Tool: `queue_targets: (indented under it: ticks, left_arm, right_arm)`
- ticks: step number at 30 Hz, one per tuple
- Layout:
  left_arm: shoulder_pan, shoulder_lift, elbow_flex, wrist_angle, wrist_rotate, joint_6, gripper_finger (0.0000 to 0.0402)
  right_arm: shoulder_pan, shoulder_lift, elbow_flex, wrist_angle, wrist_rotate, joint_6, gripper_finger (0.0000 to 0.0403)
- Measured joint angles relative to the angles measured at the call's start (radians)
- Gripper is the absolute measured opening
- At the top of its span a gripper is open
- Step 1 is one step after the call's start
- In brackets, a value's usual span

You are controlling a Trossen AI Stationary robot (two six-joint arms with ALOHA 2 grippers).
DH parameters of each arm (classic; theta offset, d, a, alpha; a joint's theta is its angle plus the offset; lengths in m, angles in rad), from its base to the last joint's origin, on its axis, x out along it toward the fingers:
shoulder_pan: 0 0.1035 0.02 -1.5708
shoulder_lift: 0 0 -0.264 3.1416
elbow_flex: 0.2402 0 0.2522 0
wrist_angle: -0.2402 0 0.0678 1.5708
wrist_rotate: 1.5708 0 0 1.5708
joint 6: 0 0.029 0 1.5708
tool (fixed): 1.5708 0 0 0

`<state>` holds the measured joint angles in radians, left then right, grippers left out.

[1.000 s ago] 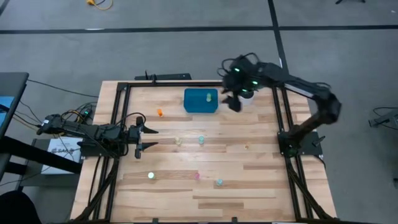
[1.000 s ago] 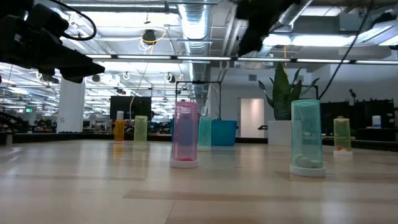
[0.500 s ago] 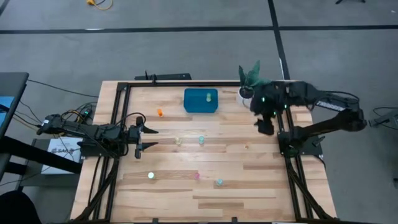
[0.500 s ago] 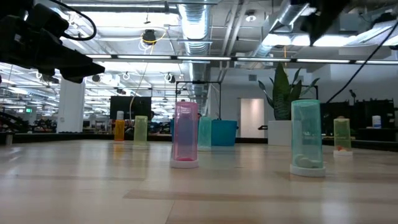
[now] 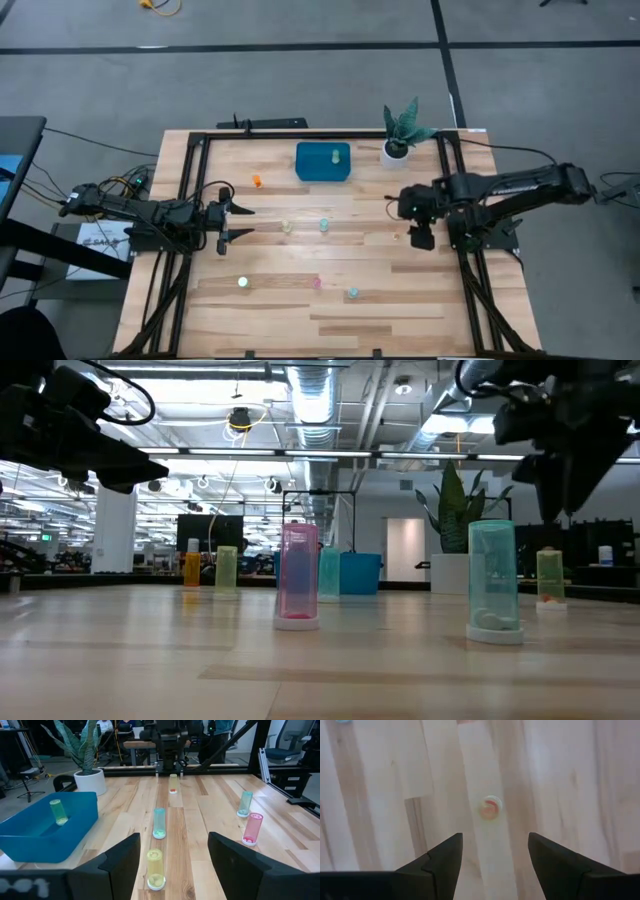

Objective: Pick and place pill bottles into a basket
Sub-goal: Put the yellow pill bottle into the blue bin

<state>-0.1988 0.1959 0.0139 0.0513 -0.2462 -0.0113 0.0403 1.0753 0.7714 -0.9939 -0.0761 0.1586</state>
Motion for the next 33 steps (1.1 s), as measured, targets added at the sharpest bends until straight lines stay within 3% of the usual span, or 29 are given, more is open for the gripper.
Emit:
queue_targets:
  ticks: [20,33]
  left_arm:
    - [0.000,0.000,0.000,0.000,0.000,0.000,0.0224]
    - [0.000,0.000,0.000,0.000,0.000,0.000,0.0224]
  right_arm:
    - [0.090,0.241,-0.027,0.214,0.079,-0.036,0.0220]
    - [0.048,0.286,-0.027,0.175,0.075,-0.062,0.0158]
